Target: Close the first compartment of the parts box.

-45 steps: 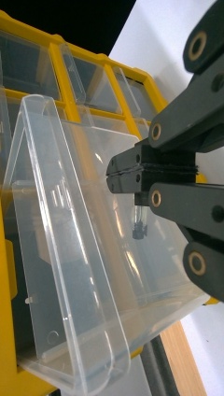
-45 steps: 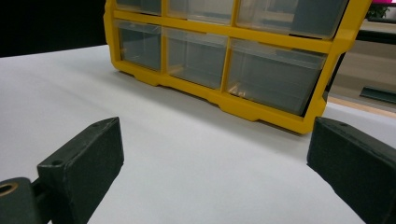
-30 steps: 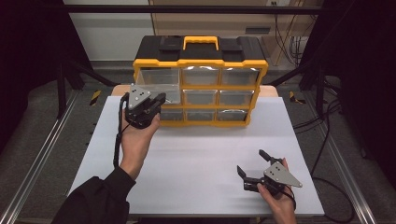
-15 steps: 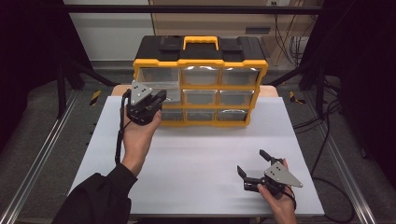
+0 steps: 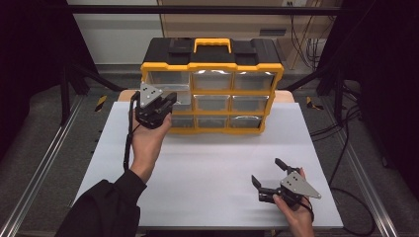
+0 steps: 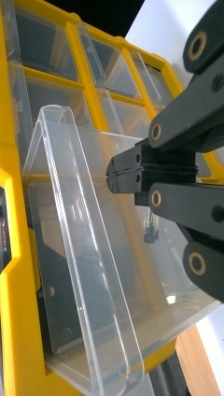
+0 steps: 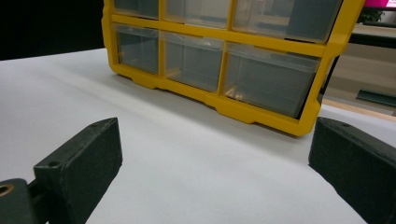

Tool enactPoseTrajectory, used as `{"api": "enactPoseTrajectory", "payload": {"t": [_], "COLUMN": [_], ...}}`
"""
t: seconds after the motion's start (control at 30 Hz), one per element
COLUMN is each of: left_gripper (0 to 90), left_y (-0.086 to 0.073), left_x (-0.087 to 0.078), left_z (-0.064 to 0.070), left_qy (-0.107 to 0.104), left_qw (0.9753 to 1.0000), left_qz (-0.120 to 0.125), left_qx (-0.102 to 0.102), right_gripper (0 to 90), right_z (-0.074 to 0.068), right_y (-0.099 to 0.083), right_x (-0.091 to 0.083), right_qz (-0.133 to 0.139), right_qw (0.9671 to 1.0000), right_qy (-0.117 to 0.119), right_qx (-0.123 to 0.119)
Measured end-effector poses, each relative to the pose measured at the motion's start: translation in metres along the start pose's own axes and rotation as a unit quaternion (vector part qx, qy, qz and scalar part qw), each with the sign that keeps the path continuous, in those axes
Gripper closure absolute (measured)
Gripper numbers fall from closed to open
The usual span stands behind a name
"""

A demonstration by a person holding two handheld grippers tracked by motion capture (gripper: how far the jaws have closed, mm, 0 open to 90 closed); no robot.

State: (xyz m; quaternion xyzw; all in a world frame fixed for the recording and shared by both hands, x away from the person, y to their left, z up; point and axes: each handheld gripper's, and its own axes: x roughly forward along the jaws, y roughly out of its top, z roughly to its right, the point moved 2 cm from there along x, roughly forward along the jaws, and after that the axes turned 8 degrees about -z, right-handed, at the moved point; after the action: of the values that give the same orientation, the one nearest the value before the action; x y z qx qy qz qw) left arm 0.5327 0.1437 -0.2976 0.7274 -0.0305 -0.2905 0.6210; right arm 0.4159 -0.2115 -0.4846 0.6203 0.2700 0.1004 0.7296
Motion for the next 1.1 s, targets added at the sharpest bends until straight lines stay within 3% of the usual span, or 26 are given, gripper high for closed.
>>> {"api": "enactPoseTrajectory", "payload": {"t": [1.1], "left_gripper": [89.4], "left_y": [0.003], "left_x": [0.016], "left_z": [-0.009], "left_qy": [0.014], "left_qw": [0.9999], "left_qz": [-0.003], "left_qx": [-0.002], "right_gripper": [2.4], "right_z": [0.001], "right_y": [0.0], "right_x": [-0.001], "right_qz": [0.001], "right_qw": [1.0], "right_qy": [0.001], "right_qx": [0.004]}}
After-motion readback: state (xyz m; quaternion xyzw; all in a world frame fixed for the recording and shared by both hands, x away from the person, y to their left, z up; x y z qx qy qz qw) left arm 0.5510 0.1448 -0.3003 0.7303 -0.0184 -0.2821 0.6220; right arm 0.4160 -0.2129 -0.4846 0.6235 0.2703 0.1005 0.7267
